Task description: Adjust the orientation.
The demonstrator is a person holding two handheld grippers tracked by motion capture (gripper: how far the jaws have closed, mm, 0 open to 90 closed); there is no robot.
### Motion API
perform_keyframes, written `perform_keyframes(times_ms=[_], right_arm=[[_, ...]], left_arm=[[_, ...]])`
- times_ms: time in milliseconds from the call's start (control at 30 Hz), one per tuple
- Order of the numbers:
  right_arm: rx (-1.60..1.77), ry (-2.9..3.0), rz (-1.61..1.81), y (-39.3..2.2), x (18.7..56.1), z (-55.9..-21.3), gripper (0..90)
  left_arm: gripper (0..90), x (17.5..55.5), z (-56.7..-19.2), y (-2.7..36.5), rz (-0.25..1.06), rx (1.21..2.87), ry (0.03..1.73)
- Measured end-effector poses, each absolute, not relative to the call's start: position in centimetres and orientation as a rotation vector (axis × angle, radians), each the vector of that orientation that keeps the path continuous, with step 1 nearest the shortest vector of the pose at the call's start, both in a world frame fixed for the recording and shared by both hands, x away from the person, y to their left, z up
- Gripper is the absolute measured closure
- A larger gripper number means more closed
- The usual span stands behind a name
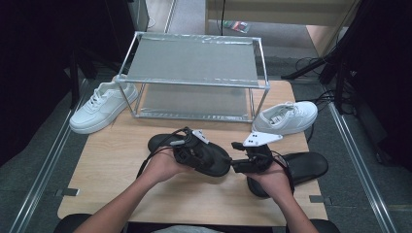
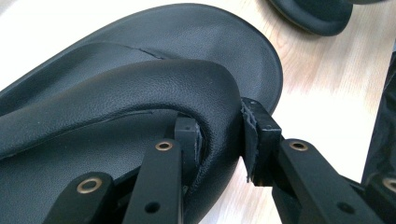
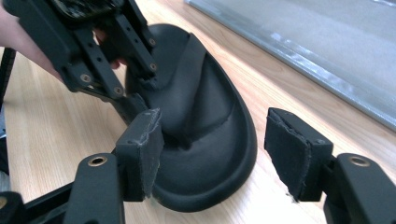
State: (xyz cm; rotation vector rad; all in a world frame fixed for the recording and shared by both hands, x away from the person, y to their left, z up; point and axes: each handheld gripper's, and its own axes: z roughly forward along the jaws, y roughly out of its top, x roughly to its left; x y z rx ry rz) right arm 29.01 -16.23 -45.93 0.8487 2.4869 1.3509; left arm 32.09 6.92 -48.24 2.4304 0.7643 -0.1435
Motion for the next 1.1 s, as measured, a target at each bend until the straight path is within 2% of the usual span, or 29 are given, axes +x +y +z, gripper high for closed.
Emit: perform_keyframes(times_ms=[133, 233, 333, 567, 767, 833, 900, 1033, 1100], right_arm=[[0.877, 2.482, 1.335, -16.7, 28.8, -46.2, 38.1], [0.890, 2.482, 1.322, -16.9, 28.6, -46.4, 38.1], [0.898, 2.479, 1.315, -17.0, 28.3, -46.5, 38.1], [0.900, 2.489, 1.304, -16.6, 28.1, -46.8, 38.2], [0.869, 2.519, 1.282, -15.3, 28.0, -47.3, 39.9], [0.860, 2.521, 1.285, -14.8, 27.9, -47.4, 42.2], [0.858, 2.535, 1.299, -14.3, 27.9, -47.5, 46.2], [0.874, 2.581, 1.293, -13.3, 28.1, -48.0, 54.7], [0.903, 2.588, 1.309, -12.8, 28.3, -48.2, 62.5]], left_arm=[[70.3, 32.4, -49.1, 6.3, -0.132, 2.483, 0.751], [68.1, 32.4, -49.2, 6.1, -0.076, 2.507, 0.707], [58.7, 32.6, -48.9, 6.5, -0.077, 2.495, 0.709], [48.4, 32.6, -46.8, 9.4, -0.041, 2.414, 0.716], [46.8, 33.0, -45.5, 12.4, -0.005, 2.366, 0.727], [48.2, 33.4, -45.5, 13.7, 0.002, 2.371, 0.759], [53.4, 33.9, -45.7, 14.8, 0.010, 2.365, 0.787], [72.7, 34.8, -46.5, 16.7, -0.007, 2.364, 0.813], [83.1, 35.4, -47.4, 17.3, -0.054, 2.380, 0.835]])
